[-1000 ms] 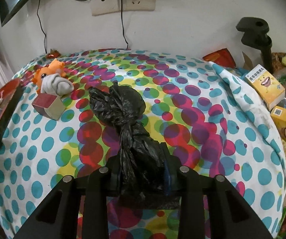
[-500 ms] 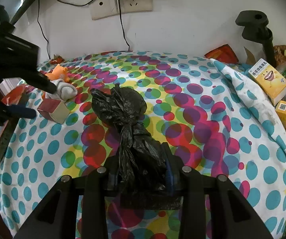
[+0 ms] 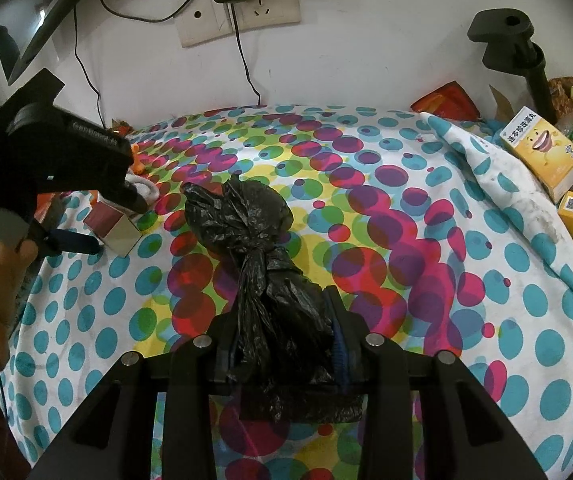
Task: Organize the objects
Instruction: 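Move the left tool toward the small red box beside the orange toy, then close the left tool on the small dark-red box and lift it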
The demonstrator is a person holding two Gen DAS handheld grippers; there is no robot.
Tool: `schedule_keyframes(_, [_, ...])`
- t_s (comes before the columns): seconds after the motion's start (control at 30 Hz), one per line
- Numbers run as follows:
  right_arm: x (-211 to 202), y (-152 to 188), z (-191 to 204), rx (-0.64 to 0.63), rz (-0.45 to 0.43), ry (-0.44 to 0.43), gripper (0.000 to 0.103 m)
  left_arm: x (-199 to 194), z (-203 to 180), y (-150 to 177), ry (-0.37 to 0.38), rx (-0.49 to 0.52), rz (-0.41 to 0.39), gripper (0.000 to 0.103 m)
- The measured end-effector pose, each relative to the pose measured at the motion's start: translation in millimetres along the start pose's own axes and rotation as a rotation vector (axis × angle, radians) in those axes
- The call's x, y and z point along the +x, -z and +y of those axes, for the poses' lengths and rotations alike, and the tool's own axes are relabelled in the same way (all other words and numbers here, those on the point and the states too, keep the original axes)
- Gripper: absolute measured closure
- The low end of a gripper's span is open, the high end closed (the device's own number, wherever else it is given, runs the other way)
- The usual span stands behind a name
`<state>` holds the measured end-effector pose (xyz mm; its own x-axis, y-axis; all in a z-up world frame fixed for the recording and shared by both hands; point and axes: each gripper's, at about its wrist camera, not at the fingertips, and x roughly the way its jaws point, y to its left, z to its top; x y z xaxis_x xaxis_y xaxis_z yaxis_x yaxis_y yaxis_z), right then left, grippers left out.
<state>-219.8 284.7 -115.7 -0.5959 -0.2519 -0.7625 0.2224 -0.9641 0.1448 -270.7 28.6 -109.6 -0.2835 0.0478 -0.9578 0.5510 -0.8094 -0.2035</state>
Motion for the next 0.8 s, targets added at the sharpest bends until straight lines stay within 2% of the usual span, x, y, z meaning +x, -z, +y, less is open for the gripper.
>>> schedule_keyframes(0.2, [0.2, 0.0, 0.8, 0.000, 0.000, 0.004, 0.068, -1.3, -1.0, 18.7, 0.028, 0.265, -0.027, 0.041])
schedule_keyframes(0.27, [0.2, 0.0, 1.1, 0.000, 0.000, 0.004, 0.068, -4.9, 7.2, 21.0, 0.044, 0.299, -0.031, 0.051])
schedule_keyframes(0.37, [0.2, -0.1, 1.4, 0.000, 0.000, 0.007, 0.068, -6.0, 17.0, 18.1, 0.044, 0.340, -0.021, 0.078])
schedule_keyframes(0.4, [0.1, -0.1, 1.3, -0.001, 0.000, 0.008, 0.068, -5.6, 20.4, 15.1, 0.059, 0.348, -0.005, 0.083])
schedule_keyframes(0.47, [0.5, -0.4, 1.4, -0.004, 0.001, 0.012, 0.068, -3.8, 27.6, 7.4, 0.151, 0.318, 0.043, 0.085])
schedule_keyframes(0.5, [0.6, -0.4, 1.5, -0.004, 0.001, 0.013, 0.068, -3.9, 29.3, 4.4, 0.161, 0.306, 0.052, 0.085])
schedule_keyframes(0.63, [1.2, -0.9, 1.6, -0.007, 0.002, 0.018, 0.068, -6.2, 30.1, 8.1, 0.124, 0.342, 0.083, 0.083])
schedule_keyframes(0.67, [1.3, -0.9, 2.1, -0.007, 0.002, 0.018, 0.068, -7.8, 30.9, 8.8, 0.128, 0.343, 0.091, 0.077])
schedule_keyframes(0.7, [1.4, -0.9, 2.0, -0.007, 0.002, 0.020, 0.068, -10.5, 32.3, 8.8, 0.120, 0.331, 0.085, 0.065])
schedule_keyframes(0.8, [1.8, -1.1, 2.1, -0.008, 0.002, 0.020, 0.068, -18.4, 35.0, 3.0, 0.124, 0.266, 0.049, 0.048])
